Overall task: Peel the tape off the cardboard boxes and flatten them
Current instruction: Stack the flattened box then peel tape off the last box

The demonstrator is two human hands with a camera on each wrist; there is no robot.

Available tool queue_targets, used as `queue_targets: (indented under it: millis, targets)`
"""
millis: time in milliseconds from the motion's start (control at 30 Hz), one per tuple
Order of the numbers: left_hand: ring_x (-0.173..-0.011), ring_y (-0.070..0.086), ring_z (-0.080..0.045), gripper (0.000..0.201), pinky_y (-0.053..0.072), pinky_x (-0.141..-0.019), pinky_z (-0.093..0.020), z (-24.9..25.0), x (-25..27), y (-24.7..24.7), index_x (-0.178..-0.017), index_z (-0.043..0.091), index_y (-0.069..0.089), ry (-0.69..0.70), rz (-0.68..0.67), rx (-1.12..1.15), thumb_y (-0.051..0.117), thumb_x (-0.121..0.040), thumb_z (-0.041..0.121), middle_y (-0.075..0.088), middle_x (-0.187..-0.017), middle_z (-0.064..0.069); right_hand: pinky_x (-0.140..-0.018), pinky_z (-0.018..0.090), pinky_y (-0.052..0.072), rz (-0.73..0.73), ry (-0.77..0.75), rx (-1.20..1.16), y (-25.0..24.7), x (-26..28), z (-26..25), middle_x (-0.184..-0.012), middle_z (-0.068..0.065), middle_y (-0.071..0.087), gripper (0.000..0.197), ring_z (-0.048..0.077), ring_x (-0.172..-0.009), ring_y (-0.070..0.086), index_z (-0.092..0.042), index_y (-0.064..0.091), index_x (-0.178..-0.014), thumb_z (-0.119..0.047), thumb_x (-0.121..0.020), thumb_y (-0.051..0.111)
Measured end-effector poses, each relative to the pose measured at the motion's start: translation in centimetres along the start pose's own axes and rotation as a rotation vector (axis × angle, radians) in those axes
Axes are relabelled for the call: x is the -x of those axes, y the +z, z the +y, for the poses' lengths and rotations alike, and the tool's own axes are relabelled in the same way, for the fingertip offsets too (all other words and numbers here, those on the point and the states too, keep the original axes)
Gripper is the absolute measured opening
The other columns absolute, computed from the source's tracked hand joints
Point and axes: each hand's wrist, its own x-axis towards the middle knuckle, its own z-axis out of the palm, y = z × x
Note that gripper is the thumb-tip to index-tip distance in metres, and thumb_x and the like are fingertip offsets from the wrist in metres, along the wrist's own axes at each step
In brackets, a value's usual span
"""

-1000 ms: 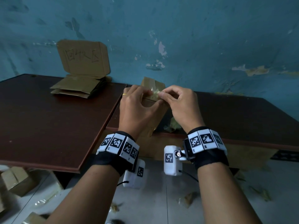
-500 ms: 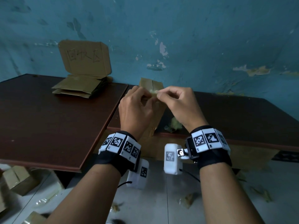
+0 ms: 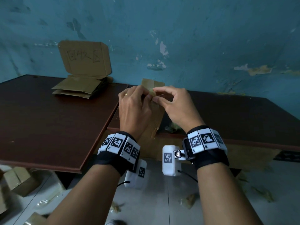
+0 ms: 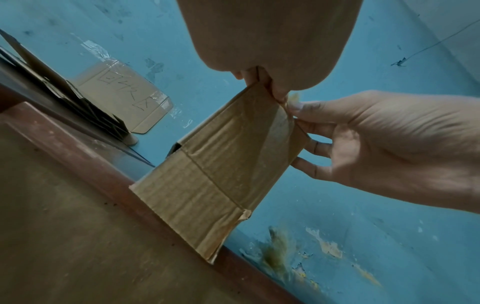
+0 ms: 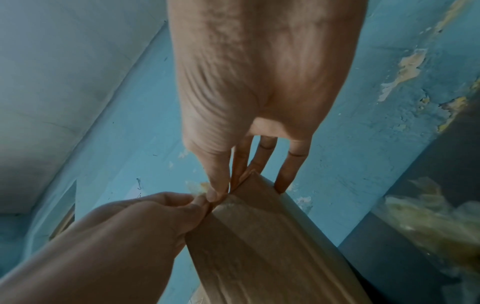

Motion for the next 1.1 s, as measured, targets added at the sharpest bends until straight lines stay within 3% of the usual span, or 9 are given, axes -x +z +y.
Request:
queue_targets:
  millis: [100,267,400,600,667,733,833,933,1100]
  targets:
    - [-0.097,0.052,-0.010,0.005,0.036,-0.096,-0.033,-0.2,0.1,0.1,-0.094,0.010,0.070,0.019,-0.010,-0.002,0.065,-0.096,0.011,0.071,-0.095,-0.001,-0.097,0.022,0.056,0.009,-0.003,-0.003,0.3,-0.1,0.0,-0.112,-0.008,0.072,0.028,0.004,-0.104,0.069,-0.017,0.079,-0.121,-0.016,-0.094,0.080]
    - [-0.094,0.067,-0.021,0.021,0.054,-0.086,-0.045,0.0,0.4,-0.1,-0.103,0.007,0.074,0.001,-0.060,0.143,0.054,-0.098,0.005,0.073,-0.102,-0.004,-0.091,0.010,0.049,0.001,-0.009,0.019,0.0,-0.1,0.4,-0.110,-0.009,0.067,0.028,0.001,-0.105,0.066,-0.021,0.078,-0.124,-0.015,-0.096,0.077]
    - [-0.102,0.072,-0.020,0.036,0.058,-0.089,-0.047,0.7,0.5,-0.7,-0.110,0.010,0.077,-0.016,-0.083,0.186,0.049,-0.090,0.000,0.076,-0.109,0.000,-0.099,0.016,0.048,-0.030,-0.011,0.063,-0.5,-0.1,0.6,-0.115,-0.007,0.065,0.031,0.005,-0.111,0.064,-0.026,0.075,-0.128,-0.017,-0.098,0.075]
    - [-0.106,0.072,-0.017,0.029,0.058,-0.090,-0.047,1.0,0.9,-0.4,-0.118,0.009,0.060,-0.073,-0.054,0.248,0.047,-0.096,-0.005,0.070,-0.119,-0.002,-0.078,0.006,0.048,-0.050,0.010,0.091,-0.8,-0.3,0.7,-0.117,-0.007,0.064,0.017,-0.002,-0.097,0.062,-0.025,0.071,-0.110,-0.016,-0.097,0.076]
    - [-0.113,0.075,-0.017,0.032,0.061,-0.096,-0.041,1.1,0.2,-0.5,-0.120,0.010,0.043,-0.162,-0.025,0.382,0.044,-0.098,-0.013,0.062,-0.130,-0.007,-0.076,0.006,0.047,-0.043,0.016,0.099,-1.0,-0.1,1.0,-0.113,-0.009,0.065,0.015,-0.006,-0.089,0.061,-0.022,0.070,-0.107,-0.017,-0.096,0.078]
    - [-0.115,0.074,-0.012,0.034,0.061,-0.098,-0.036,1.1,-0.2,-0.6,-0.118,0.012,0.040,-0.233,-0.029,0.451,0.045,-0.099,-0.015,0.061,-0.134,-0.008,-0.073,0.008,0.046,-0.047,0.013,0.108,-1.1,0.0,1.3,-0.109,-0.010,0.066,0.015,-0.007,-0.083,0.060,-0.020,0.069,-0.105,-0.017,-0.095,0.080]
    - [-0.118,0.071,-0.001,0.031,0.059,-0.096,-0.026,1.2,0.0,-0.5,-0.118,0.007,0.049,-0.286,-0.075,0.467,0.051,-0.096,-0.014,0.066,-0.130,-0.005,-0.070,0.009,0.044,-0.048,0.004,0.147,-1.0,0.0,1.6,-0.107,-0.011,0.067,0.017,-0.008,-0.080,0.059,-0.019,0.067,-0.102,-0.016,-0.093,0.081]
    - [-0.110,0.068,0.010,0.023,0.053,-0.090,-0.013,1.0,-0.1,-0.1,-0.114,0.012,0.061,-0.326,-0.086,0.463,0.063,-0.097,-0.004,0.069,-0.117,0.010,-0.078,0.013,0.049,-0.028,-0.005,0.118,-1.2,0.0,1.8,-0.109,-0.010,0.071,0.020,-0.001,-0.095,0.066,-0.015,0.064,-0.098,-0.011,-0.091,0.082]
    - [-0.104,0.069,0.001,0.020,0.053,-0.089,-0.014,0.2,-0.2,0.0,-0.119,0.016,0.076,-0.379,-0.123,0.397,0.065,-0.102,0.013,0.076,-0.108,0.010,-0.080,0.015,0.053,0.018,-0.063,0.077,-0.9,0.3,1.7,-0.106,-0.005,0.074,0.022,0.003,-0.096,0.068,-0.014,0.063,-0.092,-0.005,-0.089,0.083]
